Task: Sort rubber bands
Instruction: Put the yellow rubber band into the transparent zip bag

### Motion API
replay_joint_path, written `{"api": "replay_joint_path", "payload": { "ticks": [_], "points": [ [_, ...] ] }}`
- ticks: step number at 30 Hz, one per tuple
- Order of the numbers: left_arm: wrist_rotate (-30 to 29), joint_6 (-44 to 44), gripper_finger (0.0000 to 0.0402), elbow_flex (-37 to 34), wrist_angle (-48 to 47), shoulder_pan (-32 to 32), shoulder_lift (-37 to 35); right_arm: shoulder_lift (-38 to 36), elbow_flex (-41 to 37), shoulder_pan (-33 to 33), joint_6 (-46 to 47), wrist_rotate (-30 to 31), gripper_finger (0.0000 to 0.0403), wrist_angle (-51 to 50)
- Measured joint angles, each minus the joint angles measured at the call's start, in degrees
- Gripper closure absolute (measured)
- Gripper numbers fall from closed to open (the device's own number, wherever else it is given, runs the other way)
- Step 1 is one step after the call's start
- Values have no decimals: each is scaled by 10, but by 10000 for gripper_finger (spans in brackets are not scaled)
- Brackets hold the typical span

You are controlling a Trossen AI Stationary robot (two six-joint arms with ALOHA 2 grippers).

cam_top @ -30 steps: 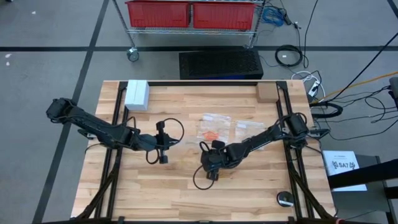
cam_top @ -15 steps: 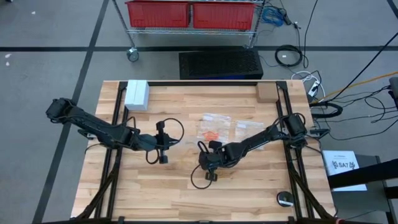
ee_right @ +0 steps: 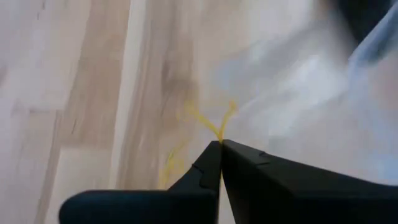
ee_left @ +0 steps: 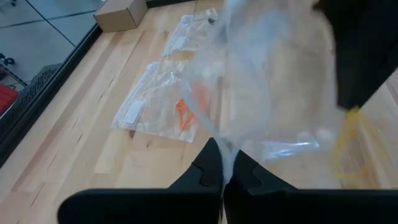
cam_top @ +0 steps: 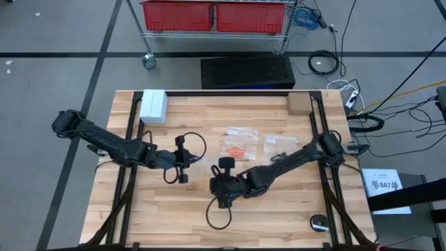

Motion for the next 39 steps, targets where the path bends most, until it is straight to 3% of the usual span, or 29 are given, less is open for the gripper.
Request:
{"api": "replay_joint_path", "payload": {
  "ticks": [10,19,27,39],
  "points": [
    [0,0,401,0,-1,0,0,-2,100,25,-74,88,403,-31],
    [1,-1,401,0,0,0,0,-2,114,28,-129,264,403,-28],
    [17,-1,401,0,12,0,0,-2,115,13,-146,324,403,-11],
    [18,0,401,0,13,0,0,-3,115,-2,-228,364,403,48]
  ]
}}
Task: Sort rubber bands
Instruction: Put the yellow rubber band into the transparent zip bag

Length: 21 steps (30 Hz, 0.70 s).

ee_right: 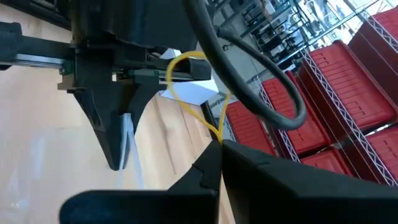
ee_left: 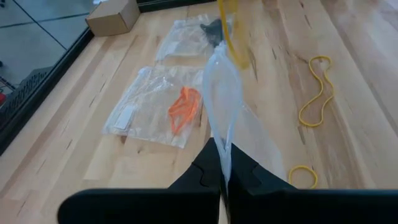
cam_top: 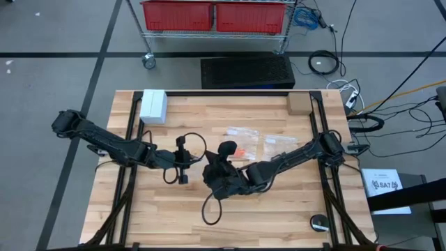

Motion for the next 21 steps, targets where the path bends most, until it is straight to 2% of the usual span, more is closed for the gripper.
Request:
{"api": "replay_joint_path", "payload": {
  "ticks": [8,21],
  "points": [
    [0,0,401,0,0,0,0,0,0,-10,0,-3,403,1],
    [1,0,401,0,0,0,0,2,0,-14,99,-34,403,-76]
  ]
}}
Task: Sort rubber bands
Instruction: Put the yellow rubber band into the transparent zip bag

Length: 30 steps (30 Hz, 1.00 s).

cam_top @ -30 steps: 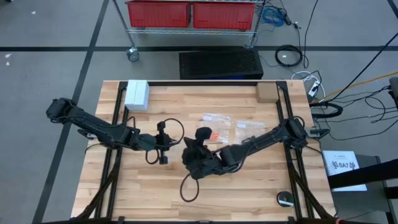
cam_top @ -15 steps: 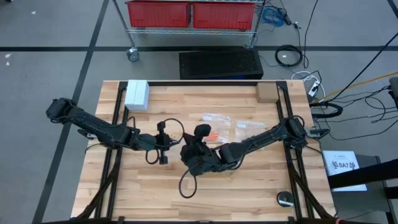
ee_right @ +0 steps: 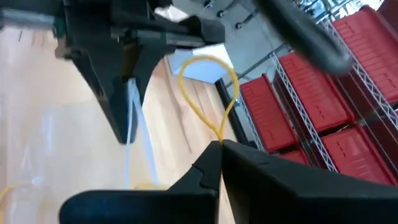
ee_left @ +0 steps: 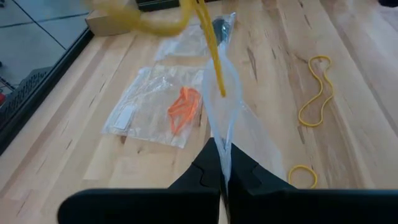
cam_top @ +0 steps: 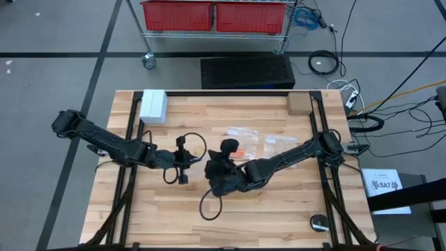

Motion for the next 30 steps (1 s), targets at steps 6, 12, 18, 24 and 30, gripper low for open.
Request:
{"api": "replay_joint_path", "payload": {
  "ticks": [6,12,18,24,30],
  "points": [
    [0,0,401,0,0,0,0,1,0,0,65,-51,403,-58],
    [0,0,401,0,0,0,0,19,0,-10,77,-120,403,-66],
    [0,0,401,0,-1,0,0,32,0,-25,80,-151,403,-65],
    [0,0,401,0,0,0,0,32,0,-44,95,-236,403,-63],
    [0,0,401,0,0,0,0,32,0,-57,112,-315,389,-70]
  ]
}}
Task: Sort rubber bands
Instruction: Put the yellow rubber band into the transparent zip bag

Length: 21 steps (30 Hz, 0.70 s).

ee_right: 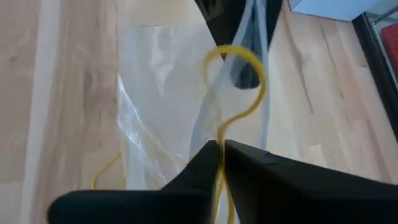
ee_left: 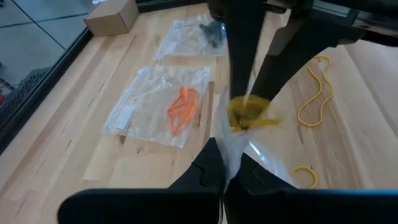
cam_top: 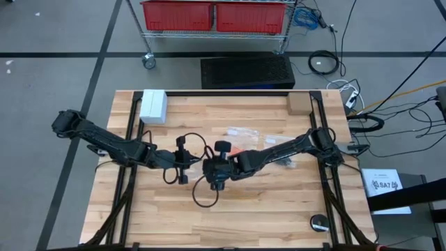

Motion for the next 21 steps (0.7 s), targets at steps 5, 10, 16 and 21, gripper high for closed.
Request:
{"api": "replay_joint_path", "payload": {
  "ticks": [5,10,16,21],
  "points": [
    [0,0,401,0,0,0,0,-8,0,2,-5,6,333,-14],
    [0,0,401,0,1,0,0,-23,0,5,-8,7,273,-23],
    [0,0,401,0,1,0,0,-51,0,5,-17,5,238,-23],
    [0,0,401,0,0,0,0,-62,0,5,-31,5,232,-28]
  ]
}}
